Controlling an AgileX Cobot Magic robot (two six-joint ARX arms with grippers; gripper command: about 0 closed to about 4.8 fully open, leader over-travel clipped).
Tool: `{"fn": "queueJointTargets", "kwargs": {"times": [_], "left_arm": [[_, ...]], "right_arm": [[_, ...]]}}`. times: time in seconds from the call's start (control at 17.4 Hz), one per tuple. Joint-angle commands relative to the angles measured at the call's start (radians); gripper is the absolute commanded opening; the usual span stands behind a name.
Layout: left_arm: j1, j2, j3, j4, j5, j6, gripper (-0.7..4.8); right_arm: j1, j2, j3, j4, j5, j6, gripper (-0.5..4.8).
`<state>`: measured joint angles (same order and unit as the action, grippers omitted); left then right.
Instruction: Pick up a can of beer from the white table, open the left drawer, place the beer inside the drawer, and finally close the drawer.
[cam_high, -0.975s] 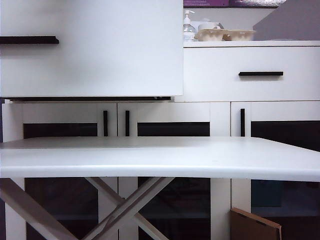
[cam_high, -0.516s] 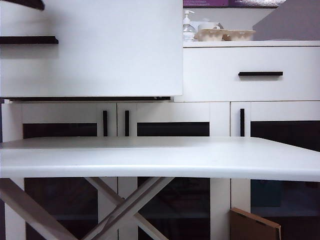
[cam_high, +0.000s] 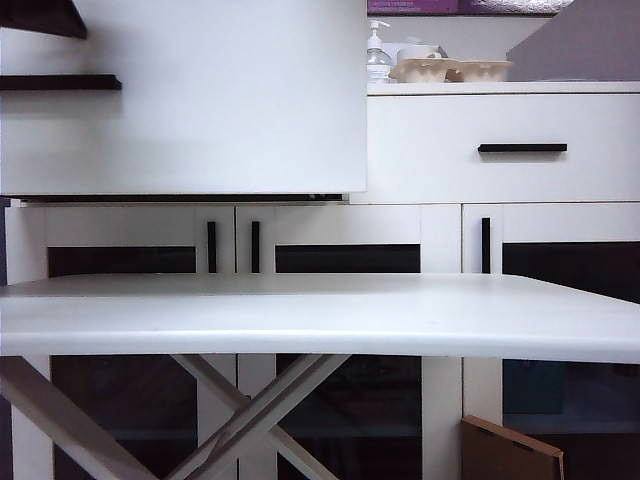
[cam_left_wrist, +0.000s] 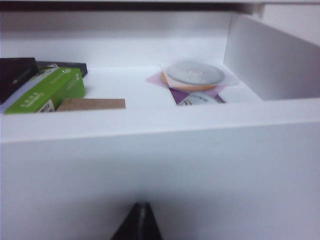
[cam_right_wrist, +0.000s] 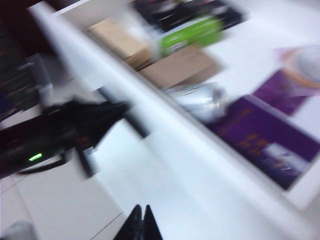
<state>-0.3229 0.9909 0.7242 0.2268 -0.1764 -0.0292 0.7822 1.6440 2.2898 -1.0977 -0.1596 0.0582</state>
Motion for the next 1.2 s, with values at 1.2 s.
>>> {"fn": "queueJointTargets", "kwargs": {"times": [1.2], "left_arm": [[0.012,0.321,0.094,0.337,-0.046,0.023,-0.05]], "right_arm": [[0.047,-0.032,0.004,-0.158,-0.003,0.000,-0.04]]}}
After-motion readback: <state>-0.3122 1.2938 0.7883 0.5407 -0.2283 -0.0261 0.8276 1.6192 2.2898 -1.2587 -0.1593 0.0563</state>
